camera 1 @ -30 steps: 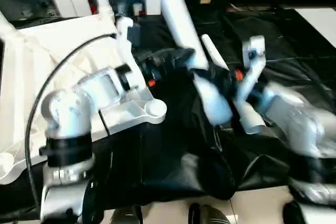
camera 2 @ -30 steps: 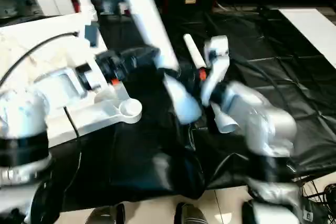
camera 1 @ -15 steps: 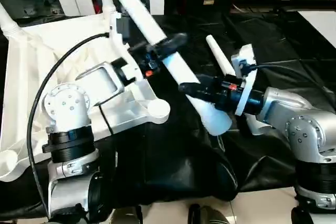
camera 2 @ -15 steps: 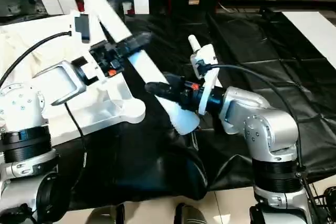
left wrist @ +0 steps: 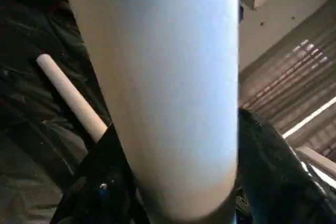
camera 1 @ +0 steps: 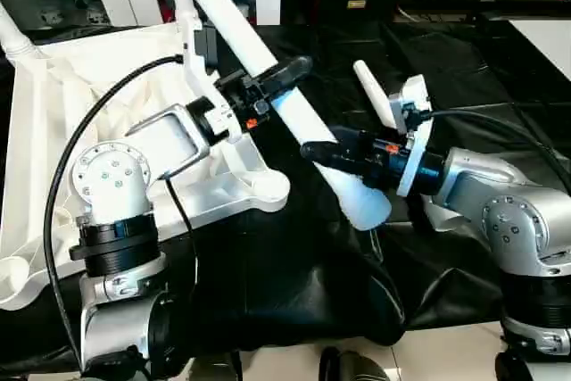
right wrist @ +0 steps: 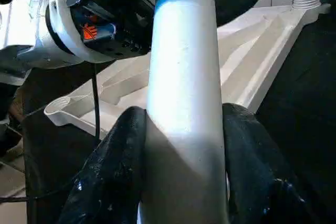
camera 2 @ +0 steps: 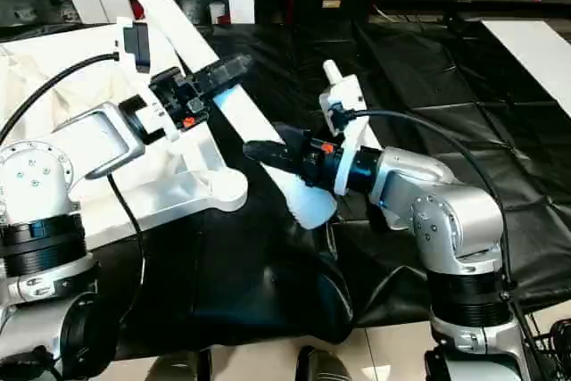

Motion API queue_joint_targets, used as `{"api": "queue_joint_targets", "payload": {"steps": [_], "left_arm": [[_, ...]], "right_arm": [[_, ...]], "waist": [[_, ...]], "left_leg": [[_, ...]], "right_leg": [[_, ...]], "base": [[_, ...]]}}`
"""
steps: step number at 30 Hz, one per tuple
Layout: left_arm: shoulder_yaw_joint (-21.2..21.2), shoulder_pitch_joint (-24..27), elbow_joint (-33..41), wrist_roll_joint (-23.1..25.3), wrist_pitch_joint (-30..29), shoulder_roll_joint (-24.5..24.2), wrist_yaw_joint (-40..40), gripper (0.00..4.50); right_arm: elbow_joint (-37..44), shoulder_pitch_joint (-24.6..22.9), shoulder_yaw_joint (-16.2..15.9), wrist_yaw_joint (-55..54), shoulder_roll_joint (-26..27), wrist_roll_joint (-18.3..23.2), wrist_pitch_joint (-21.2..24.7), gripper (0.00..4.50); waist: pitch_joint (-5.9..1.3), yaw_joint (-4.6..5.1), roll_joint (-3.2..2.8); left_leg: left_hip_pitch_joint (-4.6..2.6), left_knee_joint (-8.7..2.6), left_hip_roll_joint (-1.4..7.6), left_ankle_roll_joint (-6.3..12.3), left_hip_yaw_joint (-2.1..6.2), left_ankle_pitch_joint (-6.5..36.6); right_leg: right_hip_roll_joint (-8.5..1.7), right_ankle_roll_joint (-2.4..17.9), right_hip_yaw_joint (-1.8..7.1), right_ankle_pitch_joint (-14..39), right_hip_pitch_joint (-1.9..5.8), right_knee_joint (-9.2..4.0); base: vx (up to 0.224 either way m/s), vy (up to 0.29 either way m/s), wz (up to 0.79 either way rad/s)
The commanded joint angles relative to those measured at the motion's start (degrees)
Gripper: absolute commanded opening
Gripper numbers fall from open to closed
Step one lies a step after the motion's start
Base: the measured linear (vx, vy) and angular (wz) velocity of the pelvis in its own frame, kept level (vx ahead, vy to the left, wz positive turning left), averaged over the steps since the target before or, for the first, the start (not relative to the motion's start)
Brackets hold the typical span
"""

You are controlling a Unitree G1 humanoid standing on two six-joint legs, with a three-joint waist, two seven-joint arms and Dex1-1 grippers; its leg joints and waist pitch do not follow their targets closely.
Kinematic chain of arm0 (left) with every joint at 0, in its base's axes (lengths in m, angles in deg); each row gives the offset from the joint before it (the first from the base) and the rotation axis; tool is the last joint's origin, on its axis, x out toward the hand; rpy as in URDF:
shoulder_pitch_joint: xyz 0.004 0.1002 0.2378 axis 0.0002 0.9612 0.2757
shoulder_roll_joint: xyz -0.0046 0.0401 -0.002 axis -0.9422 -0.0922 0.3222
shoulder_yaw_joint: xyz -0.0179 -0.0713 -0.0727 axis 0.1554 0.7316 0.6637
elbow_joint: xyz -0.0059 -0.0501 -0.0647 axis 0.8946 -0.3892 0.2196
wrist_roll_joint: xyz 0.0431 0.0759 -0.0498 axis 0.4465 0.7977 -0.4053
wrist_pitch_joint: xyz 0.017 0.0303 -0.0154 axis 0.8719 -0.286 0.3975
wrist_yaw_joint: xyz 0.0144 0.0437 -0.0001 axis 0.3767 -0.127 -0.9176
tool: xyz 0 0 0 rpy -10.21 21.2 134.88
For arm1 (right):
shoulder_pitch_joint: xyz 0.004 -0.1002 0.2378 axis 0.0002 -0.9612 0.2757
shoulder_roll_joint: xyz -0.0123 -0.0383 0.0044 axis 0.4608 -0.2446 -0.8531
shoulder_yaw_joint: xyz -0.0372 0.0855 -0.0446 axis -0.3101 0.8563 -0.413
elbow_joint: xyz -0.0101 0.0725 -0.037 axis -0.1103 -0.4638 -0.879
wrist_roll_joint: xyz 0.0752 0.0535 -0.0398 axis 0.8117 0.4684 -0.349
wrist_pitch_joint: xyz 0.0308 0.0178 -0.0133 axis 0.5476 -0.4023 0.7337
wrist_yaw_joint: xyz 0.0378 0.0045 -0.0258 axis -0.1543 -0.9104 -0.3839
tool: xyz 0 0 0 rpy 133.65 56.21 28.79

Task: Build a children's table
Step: Pick table leg

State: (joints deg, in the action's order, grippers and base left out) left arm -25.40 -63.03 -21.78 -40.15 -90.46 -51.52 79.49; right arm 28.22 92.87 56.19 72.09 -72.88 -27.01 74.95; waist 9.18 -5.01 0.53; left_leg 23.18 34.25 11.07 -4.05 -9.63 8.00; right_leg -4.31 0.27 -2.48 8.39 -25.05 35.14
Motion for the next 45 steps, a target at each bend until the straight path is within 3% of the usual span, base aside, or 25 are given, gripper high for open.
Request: {"api": "queue_joint_targets", "payload": {"steps": [1, 6, 11, 12, 13, 15, 18, 20, 22, 27, 45], "left_arm": [[-0.6, -1.2, -0.3, 0.6, 0.6, -0.3, -1.2, 2.38], [0.2, -1.6, -0.3, 0.0, 0.5, -0.2, -1.8, 1.99], [-0.4, -1.9, 0.0, 1.1, 1.6, -0.9, -1.7, 1.89], [-3.5, -1.8, 0.8, 3.8, 3.2, -3.0, -0.4, 1.85], [-5.0, -1.7, 1.3, 4.8, 3.5, -3.9, 0.4, 1.84], [-7.1, -1.9, 2.2, 5.8, 3.6, -5.1, 1.8, 1.84], [-10.2, -2.8, 3.2, 6.5, 3.6, -7.2, 5.0, 1.78], [-12.0, -3.5, 3.1, 7.2, 4.1, -8.9, 7.0, 1.77], [-13.4, -4.4, 2.9, 8.0, 4.6, -10.2, 8.6, 1.77], [-15.1, -6.3, 3.1, 6.9, 4.6, -12.0, 12.7, 1.77], [-20.5, -6.5, 4.7, 7.2, 5.4, -14.8, 21.1, 1.77]], "right_arm": [[0.8, 0.6, -0.1, -0.2, -0.7, 0.6, -1.1, 1.77], [1.0, 0.5, -0.2, -0.4, -0.8, 0.6, -1.3, 1.77], [0.8, 0.5, -0.4, -0.8, -0.6, 0.0, -1.9, 1.77], [0.3, 0.7, -0.5, -1.0, -0.3, 0.0, -2.1, 2.33], [-0.1, 0.9, -0.5, -1.4, -0.1, 0.1, -1.6, 2.47], [-0.6, 1.1, -0.4, -1.7, 0.0, 0.4, -0.9, 2.47], [-0.9, 1.5, -1.3, -1.6, -0.9, -0.5, -0.7, 2.83], [-0.9, 1.7, -1.6, -0.7, -1.8, 0.0, 0.3, 2.9], [-0.7, 1.9, -2.3, 1.0, -3.4, 0.6, 1.4, 2.91], [-1.1, 2.4, -4.4, 3.9, -6.2, 0.3, 2.2, 2.91], [-2.8, 3.1, -12.5, 7.4, -8.4, -5.2, -3.8, 2.91]], "waist": [[-6.55, 0.0, 0.33], [-6.72, -0.07, 0.24], [-6.82, -0.09, 0.24], [-6.93, -0.2, 0.22], [-6.93, -0.14, 0.1], [-6.95, -0.08, 0.1], [-6.98, -0.1, 0.01], [-7.02, -0.13, -0.06], [-7.0, -0.26, -0.06], [-6.93, -0.17, 0.12], [-6.73, -0.03, 0.4]], "left_leg": [[-1.13, -3.23, 0.47, 1.1, -0.13, 10.6], [-1.09, -3.17, 0.44, 1.02, -0.1, 10.1], [-1.11, -3.17, 0.48, 0.98, -0.07, 10.3], [-1.16, -3.2, 0.52, 1.17, 0.03, 9.9], [-1.13, -3.22, 0.54, 1.06, -0.03, 9.9], [-1.16, -3.21, 0.63, 0.83, -0.03, 10.0], [-1.3, -3.12, 0.51, 0.37, -0.11, 9.7], [-1.2, -3.13, 0.57, 0.24, -0.13, 9.3], [-1.45, -3.13, 0.55, 0.28, -0.13, 10.0], [-1.18, -3.11, 0.52, -0.13, -0.14, 10.2], [-1.14, -3.05, 0.57, -0.31, -0.19, 11.2]], "right_leg": [[-2.22, 8.0, 1.61, 17.8, 3.84, -4.38], [-2.18, 8.3, 1.57, 17.1, 3.88, -4.28], [-2.16, 8.4, 1.54, 17.0, 3.87, -4.22], [-2.24, 8.1, 1.54, 16.9, 3.86, -4.28], [-2.19, 8.1, 1.56, 16.7, 3.83, -4.13], [-2.23, 8.2, 1.6, 16.3, 3.85, -4.0], [-2.18, 7.7, 1.69, 16.7, 3.76, -4.02], [-2.18, 8.8, 1.7, 15.1, 3.84, -3.74], [-2.08, 9.1, 1.67, 15.3, 3.76, -3.8], [-2.28, 9.5, 1.7, 15.2, 4.02, -3.65], [-2.32, 8.8, 1.76, 18.6, 3.81, -3.94]], "base": [[0.0, 0.0, 0.0], [0.0, 0.0, 0.0], [0.0, 0.0, 0.0], [0.0, 0.0, 0.0], [0.0, 0.0, 0.0], [0.0, 0.0, 0.0], [0.0, 0.0, 0.0], [0.0, 0.0, 0.0], [0.0, 0.0, 0.0], [0.0, 0.0, 0.0], [0.0, 0.0, 0.0]]}}
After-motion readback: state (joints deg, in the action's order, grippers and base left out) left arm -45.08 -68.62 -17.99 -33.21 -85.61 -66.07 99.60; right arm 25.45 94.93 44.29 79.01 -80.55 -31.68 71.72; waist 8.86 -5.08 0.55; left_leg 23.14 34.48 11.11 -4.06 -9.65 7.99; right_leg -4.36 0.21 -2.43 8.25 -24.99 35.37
